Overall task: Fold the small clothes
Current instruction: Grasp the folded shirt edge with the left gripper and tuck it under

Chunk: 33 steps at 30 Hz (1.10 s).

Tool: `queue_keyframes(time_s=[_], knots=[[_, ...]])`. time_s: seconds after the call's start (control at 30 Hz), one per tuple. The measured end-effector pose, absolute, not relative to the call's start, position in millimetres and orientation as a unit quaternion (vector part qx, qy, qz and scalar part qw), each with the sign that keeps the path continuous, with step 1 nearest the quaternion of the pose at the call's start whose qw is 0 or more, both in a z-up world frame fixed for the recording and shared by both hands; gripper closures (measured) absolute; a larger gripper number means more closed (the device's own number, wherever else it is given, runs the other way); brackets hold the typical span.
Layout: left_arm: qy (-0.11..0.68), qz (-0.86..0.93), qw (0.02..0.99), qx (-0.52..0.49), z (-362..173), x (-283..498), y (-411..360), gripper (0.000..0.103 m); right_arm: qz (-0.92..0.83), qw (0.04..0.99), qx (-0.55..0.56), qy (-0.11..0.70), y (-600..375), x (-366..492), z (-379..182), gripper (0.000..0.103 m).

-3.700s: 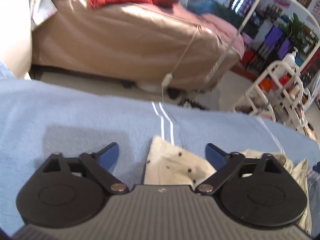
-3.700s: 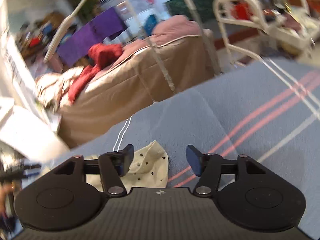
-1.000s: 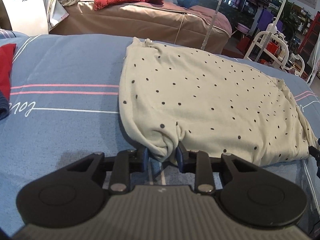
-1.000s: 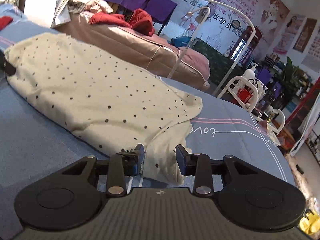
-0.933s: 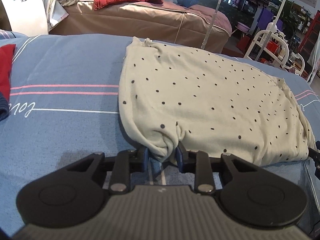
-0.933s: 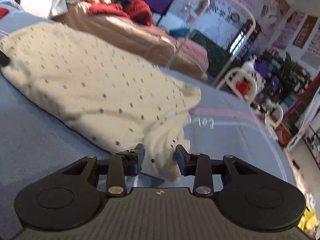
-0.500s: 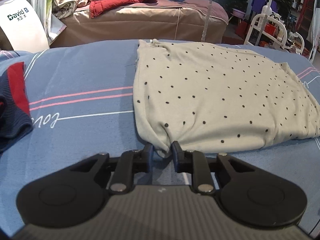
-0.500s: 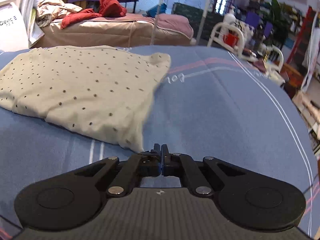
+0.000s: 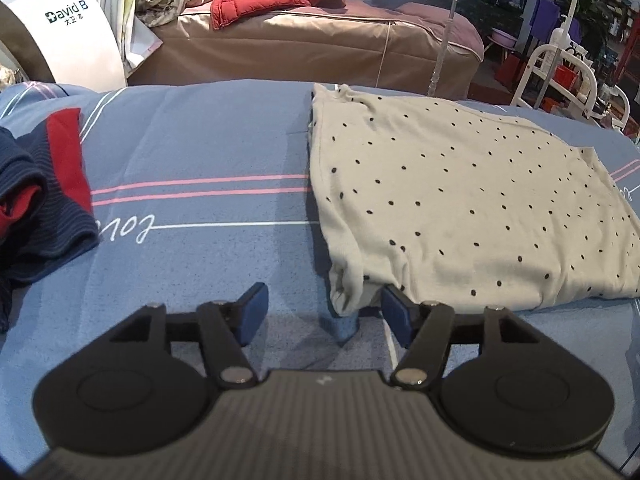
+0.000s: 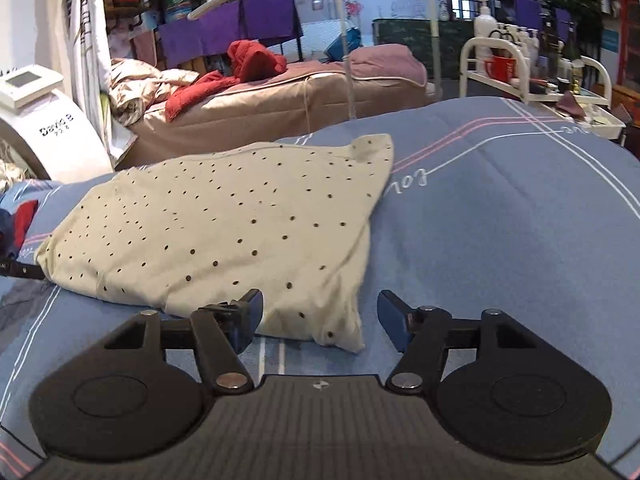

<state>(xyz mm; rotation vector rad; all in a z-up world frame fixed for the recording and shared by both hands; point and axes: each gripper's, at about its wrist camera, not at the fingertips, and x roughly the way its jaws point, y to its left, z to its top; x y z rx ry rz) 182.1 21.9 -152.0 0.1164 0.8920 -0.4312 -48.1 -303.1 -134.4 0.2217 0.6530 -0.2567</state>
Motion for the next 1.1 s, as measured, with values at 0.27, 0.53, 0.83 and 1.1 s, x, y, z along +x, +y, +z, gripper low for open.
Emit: queue_keyframes(time_s=[0.27, 0.53, 0.83, 1.1], knots=[[0.442, -0.223, 0.867, 0.060, -160, 184, 3, 0.048, -0.153, 0.919, 0.099, 0.350, -307, -50, -140, 0.089], [0.454, -0.210, 0.861, 0.094, -163, 179, -6, 0.059, -0.192, 0.901, 0.127, 0.367, -332, -67, -150, 0.098], [0.418, -0.239, 0.865, 0.140, -123, 140, -39, 0.030, -0.137, 0.901, 0.251, 0.328, -371, -75, -135, 0.018], [0.322, -0.400, 0.804, 0.299, -126, 55, -155, 0.025, -0.105, 0.890, 0.310, 0.318, -391, -43, -119, 0.000]])
